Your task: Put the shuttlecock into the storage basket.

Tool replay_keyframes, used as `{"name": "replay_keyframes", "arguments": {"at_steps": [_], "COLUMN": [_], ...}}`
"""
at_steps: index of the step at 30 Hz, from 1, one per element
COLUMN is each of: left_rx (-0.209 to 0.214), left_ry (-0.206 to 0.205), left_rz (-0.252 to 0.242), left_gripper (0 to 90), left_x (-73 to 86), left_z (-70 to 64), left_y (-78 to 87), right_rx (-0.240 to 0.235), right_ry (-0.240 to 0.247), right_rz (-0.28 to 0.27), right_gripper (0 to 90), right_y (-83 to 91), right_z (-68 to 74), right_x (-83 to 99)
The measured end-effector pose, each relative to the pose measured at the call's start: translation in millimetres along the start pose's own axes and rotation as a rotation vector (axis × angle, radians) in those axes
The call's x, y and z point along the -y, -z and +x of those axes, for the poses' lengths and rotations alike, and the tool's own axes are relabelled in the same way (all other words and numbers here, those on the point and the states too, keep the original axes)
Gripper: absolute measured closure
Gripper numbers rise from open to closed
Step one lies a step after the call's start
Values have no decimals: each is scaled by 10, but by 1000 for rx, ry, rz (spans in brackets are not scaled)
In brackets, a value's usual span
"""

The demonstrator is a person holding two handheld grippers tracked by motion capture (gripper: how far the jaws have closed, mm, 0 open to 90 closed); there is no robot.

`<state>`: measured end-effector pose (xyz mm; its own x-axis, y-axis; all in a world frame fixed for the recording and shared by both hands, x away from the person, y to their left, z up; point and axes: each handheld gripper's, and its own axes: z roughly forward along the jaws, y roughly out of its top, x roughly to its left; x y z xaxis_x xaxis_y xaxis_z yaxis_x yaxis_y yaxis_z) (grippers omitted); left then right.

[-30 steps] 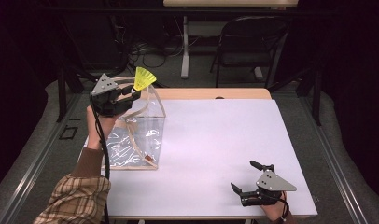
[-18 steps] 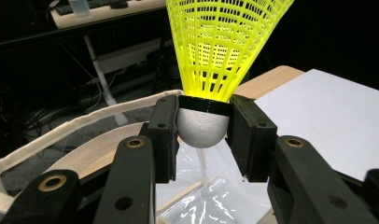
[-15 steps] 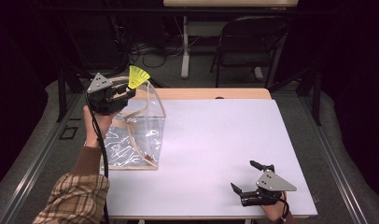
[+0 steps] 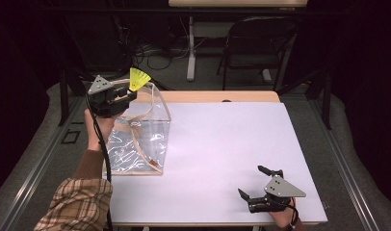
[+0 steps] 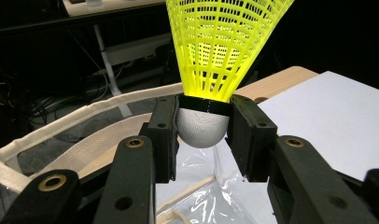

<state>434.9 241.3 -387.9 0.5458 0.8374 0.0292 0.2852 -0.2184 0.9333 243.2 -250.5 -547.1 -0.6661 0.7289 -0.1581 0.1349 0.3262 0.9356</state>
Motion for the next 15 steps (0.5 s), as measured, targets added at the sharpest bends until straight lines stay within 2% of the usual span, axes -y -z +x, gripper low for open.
{"name": "replay_keyframes", "arguments": {"at_steps": [15], "left_rx": [-15], "left_ry": [34], "left_rz": [11], "left_gripper": [637], "left_x": [56], "left_z": [73], "left_y": [-38], "right_rx": [-1], "right_ry": [1], "right_rz": [0], "right_gripper": [3], "right_y": [0], "right_z": [1], "right_x": [-1]}}
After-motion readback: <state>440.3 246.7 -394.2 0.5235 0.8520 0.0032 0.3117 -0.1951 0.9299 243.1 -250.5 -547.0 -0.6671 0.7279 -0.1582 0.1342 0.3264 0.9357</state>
